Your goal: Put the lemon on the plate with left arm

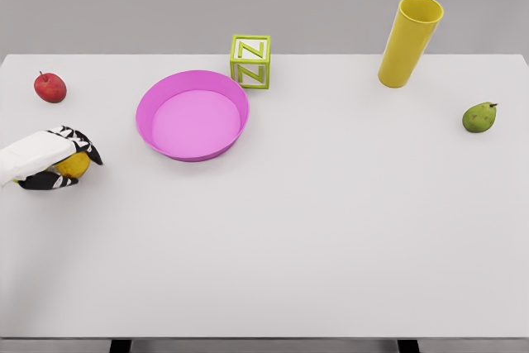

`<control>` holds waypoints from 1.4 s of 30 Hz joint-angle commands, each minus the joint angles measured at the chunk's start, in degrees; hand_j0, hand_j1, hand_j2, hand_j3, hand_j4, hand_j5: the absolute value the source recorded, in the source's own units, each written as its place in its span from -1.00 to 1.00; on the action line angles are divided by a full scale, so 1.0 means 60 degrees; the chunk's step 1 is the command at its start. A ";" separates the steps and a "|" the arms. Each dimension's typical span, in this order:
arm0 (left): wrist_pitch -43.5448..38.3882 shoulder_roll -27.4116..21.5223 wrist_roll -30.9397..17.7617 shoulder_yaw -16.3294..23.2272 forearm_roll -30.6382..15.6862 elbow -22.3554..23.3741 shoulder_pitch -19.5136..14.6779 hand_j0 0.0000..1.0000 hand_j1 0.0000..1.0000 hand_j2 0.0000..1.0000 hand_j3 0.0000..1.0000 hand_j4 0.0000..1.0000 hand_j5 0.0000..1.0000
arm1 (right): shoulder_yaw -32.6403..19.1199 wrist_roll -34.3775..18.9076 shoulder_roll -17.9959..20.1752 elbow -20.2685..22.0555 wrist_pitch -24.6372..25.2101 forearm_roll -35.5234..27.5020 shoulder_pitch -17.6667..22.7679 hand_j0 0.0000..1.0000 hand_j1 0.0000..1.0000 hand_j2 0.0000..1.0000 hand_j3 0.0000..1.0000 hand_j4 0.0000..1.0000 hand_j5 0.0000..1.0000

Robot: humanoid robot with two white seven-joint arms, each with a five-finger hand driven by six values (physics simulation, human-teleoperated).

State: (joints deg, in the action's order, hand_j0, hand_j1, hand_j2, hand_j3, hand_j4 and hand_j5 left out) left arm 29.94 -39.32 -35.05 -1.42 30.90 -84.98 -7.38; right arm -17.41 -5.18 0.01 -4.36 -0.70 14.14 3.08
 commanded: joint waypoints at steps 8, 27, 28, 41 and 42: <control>-0.0025 0.0006 0.0008 -0.0041 -0.0082 -0.0192 -0.0015 -0.03 -0.03 -0.03 -0.03 -0.03 -0.03 | 0.0001 -0.0002 -0.0001 -0.0005 0.0000 0.0002 0.0000 1.00 1.00 1.00 1.00 1.00 1.00; -0.0025 0.0094 0.0008 -0.0012 -0.0067 -0.0514 -0.0615 -0.07 -0.07 -0.07 -0.07 -0.07 -0.07 | 0.0001 -0.0002 -0.0001 0.0009 0.0000 0.0002 0.0000 1.00 1.00 1.00 1.00 1.00 1.00; -0.0025 0.0181 0.0008 0.0002 -0.0067 -0.0514 -0.0659 -0.07 -0.07 -0.07 -0.07 -0.07 -0.07 | 0.0001 -0.0002 -0.0001 0.0009 0.0000 0.0002 0.0000 1.00 1.00 1.00 1.00 1.00 1.00; -0.0010 0.0738 0.0008 0.0090 -0.0053 -0.0602 -0.1025 -0.09 -0.09 -0.09 -0.09 -0.09 -0.09 | 0.0001 -0.0002 -0.0001 -0.0005 0.0000 0.0002 0.0000 1.00 1.00 1.00 1.00 1.00 1.00; -0.0010 0.0768 0.0008 0.0120 -0.0053 -0.0602 -0.1040 -0.09 -0.09 -0.09 -0.09 -0.09 -0.09 | 0.0001 -0.0002 -0.0001 -0.0005 0.0000 0.0002 0.0000 1.00 1.00 1.00 1.00 1.00 1.00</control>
State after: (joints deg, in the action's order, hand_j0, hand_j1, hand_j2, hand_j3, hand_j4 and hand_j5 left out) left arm 30.04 -35.24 -35.05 -0.87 30.88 -88.40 -13.71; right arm -17.41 -5.18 0.01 -4.37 -0.70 14.14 3.08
